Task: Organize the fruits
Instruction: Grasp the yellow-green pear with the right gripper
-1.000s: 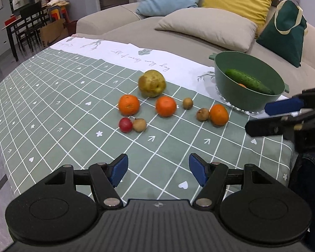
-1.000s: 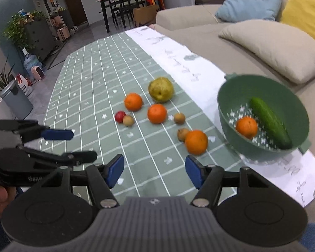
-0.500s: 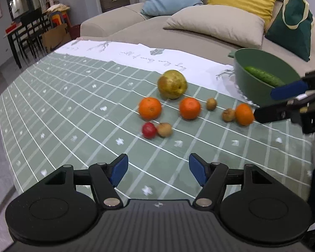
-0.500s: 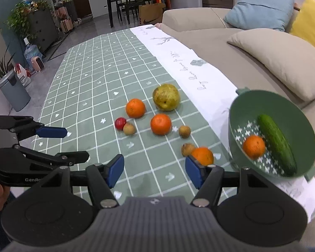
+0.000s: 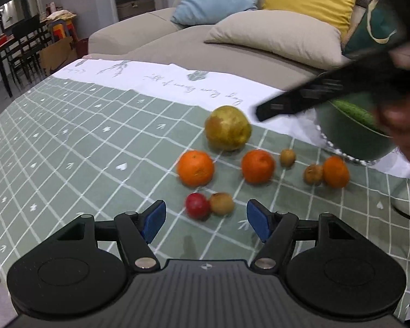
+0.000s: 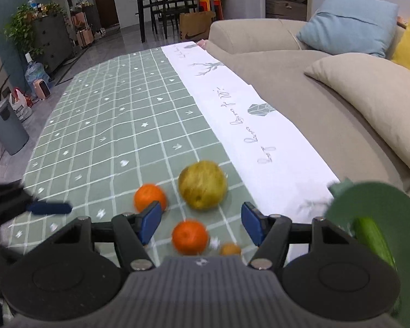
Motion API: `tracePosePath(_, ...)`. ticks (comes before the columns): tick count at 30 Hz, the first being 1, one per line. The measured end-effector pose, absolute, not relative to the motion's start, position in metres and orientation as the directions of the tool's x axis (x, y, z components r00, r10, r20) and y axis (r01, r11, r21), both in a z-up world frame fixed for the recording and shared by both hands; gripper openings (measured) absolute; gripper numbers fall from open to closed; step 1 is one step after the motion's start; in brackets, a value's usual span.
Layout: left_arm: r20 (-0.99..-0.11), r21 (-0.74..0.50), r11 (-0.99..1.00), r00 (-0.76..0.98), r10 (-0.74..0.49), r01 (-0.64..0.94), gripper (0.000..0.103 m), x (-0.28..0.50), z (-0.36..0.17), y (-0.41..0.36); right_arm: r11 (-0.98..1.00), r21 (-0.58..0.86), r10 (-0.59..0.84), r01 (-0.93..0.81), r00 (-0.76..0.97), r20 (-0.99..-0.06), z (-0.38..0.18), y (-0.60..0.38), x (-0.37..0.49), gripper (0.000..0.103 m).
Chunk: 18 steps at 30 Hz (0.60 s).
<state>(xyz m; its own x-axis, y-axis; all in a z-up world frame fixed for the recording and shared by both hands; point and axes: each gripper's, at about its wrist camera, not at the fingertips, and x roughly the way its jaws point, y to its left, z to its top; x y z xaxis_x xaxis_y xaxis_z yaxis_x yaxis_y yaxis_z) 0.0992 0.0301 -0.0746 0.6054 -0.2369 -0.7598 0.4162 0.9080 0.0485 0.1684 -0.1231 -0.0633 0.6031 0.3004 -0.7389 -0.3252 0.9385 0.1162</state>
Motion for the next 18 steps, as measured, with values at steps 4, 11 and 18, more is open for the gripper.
tracePosePath(4, -0.772, 0.068, 0.899, 0.593, -0.227, 0.432, 0.084, 0.103, -0.085, 0.021, 0.943, 0.133, 0.295, -0.306, 0.582, -0.758, -0.079, -0.116, 0.201, 0.062)
tracePosePath(11, -0.798, 0.026, 0.925, 0.565, -0.210, 0.380, 0.084, 0.116, -0.099, 0.030, 0.942, 0.141, 0.290, -0.304, 0.531, -0.796, -0.108, -0.099, 0.229, 0.062)
tracePosePath(18, -0.787, 0.046, 0.916, 0.579, -0.212, 0.399, 0.084, 0.115, -0.096, 0.022, 0.946, 0.135, 0.273, -0.294, 0.504, -0.819, -0.129, -0.084, 0.247, 0.063)
